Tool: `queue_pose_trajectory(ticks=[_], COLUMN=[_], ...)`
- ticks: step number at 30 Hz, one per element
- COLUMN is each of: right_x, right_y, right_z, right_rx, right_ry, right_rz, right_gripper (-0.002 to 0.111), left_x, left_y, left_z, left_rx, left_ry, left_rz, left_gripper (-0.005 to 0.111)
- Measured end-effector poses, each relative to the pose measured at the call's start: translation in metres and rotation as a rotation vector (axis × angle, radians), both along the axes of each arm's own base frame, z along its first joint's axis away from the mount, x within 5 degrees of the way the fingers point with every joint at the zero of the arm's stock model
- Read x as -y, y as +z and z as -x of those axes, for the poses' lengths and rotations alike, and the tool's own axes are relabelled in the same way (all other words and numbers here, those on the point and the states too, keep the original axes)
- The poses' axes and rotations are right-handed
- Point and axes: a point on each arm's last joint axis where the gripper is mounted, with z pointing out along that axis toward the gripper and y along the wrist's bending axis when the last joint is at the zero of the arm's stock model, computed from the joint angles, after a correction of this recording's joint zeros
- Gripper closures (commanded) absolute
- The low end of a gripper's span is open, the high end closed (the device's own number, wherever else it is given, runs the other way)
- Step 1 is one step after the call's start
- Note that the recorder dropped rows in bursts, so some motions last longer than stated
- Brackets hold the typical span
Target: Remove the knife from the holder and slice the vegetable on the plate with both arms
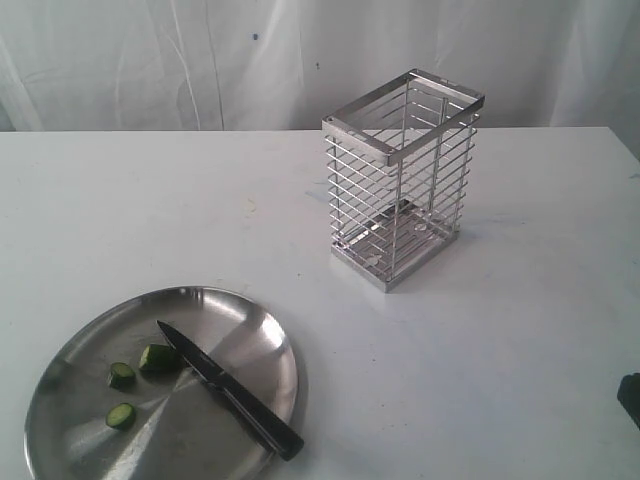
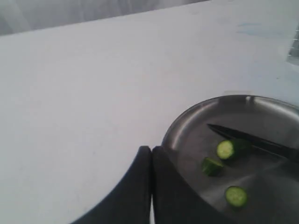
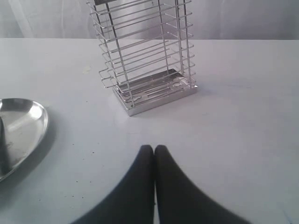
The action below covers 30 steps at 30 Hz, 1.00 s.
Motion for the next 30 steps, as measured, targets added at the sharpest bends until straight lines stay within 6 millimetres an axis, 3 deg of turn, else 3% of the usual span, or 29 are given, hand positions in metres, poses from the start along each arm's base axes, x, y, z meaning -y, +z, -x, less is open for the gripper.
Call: queue_pose_trajectory(ticks=[4, 11, 30], right_x=[0.000, 0.000, 0.000], right_y=[0.000, 0.000, 0.000], right_z=[0.000, 0.000, 0.000], right_rx=[0.000, 0.000, 0.000], right_ry=[0.000, 0.000, 0.000], right_rz=[0.000, 0.000, 0.000], right_gripper=[0.108, 0.108, 0.108], left_x=[-0.007, -0.009, -0.010], left_y=[-0.024, -0.051, -0.062], left_z=[0.009, 0.011, 0.014], left_rx=[0.028, 0.097, 0.020], left_ry=[0.109, 0.124, 0.107], left_rz=[0.037, 0.030, -0.026], left_gripper=[0.107, 0.107, 0.107])
